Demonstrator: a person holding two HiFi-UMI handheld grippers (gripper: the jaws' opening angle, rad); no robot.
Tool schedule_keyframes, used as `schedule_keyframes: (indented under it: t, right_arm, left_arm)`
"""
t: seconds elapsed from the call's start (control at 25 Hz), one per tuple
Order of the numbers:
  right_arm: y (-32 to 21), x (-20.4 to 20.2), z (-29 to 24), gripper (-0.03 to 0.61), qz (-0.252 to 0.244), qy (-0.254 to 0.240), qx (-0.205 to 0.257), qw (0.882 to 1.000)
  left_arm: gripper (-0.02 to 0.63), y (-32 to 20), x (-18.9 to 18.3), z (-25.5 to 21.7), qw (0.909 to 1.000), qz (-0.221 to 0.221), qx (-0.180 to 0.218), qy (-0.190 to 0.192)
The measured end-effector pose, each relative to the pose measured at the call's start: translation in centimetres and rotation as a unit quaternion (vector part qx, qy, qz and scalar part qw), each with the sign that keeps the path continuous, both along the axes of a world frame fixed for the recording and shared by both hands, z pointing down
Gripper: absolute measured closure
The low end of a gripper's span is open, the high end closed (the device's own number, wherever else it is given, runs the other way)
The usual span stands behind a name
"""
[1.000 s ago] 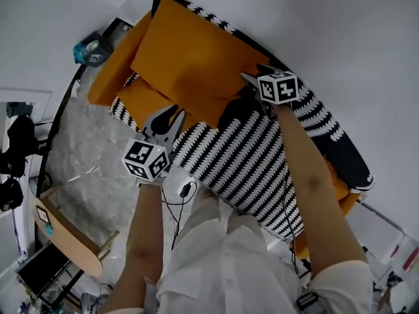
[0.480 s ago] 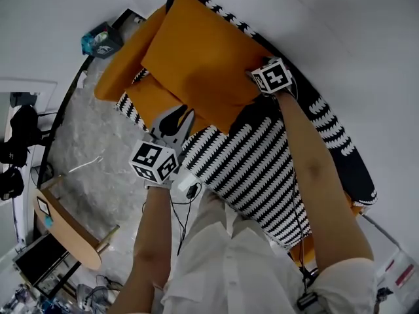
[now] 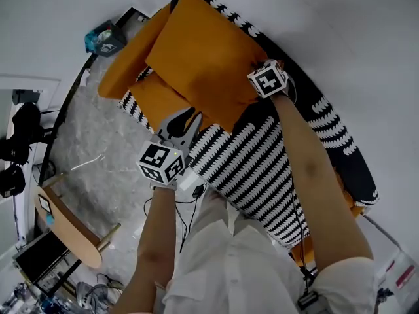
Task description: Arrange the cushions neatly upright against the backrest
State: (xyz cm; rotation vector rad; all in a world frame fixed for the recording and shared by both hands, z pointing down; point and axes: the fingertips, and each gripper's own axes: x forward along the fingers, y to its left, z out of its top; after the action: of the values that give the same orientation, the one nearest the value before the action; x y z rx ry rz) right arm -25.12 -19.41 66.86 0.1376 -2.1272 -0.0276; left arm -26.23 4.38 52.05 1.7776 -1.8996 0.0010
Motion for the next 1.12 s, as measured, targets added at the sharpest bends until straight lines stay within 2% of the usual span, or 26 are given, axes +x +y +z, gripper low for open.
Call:
schedule_keyframes:
  t: [0.2,0.48,0.64,0.92,1.12]
  right_arm:
    - [1.9,1.3,-3.1,0.549,-0.023,-0.012,0.032,0.999]
    - [2.3,8.5,-6.0,0.549,-0.02,-0.015,0.074,0.997]
    - [2.0,15.8,-6.4,0.549,-0.029,-0.017,0.072,0.997]
    - [-0.5,31.3,-5.5,0.546,0.013,0.013,0.086,0.996]
    - [-0.5,39.6,-4.1,0.547,0.043,0.027,0.087,0.995]
  left_arm:
    - [0.518,0.5,2.4,-1.6,0.9999,0.013,0.008,-0.001]
    - [0.518,-0.2,7.6,-3.7,0.9985,0.05,0.022,0.005]
    - [0.518,-1.3,11.7,-4.2,0.9961,0.083,0.026,0.01]
    - [0.518,-4.0,19.4,-4.6,0.9892,0.143,0.028,0.015]
    - [0.518,-5.8,24.6,-3.8,0.9838,0.177,0.02,0.019]
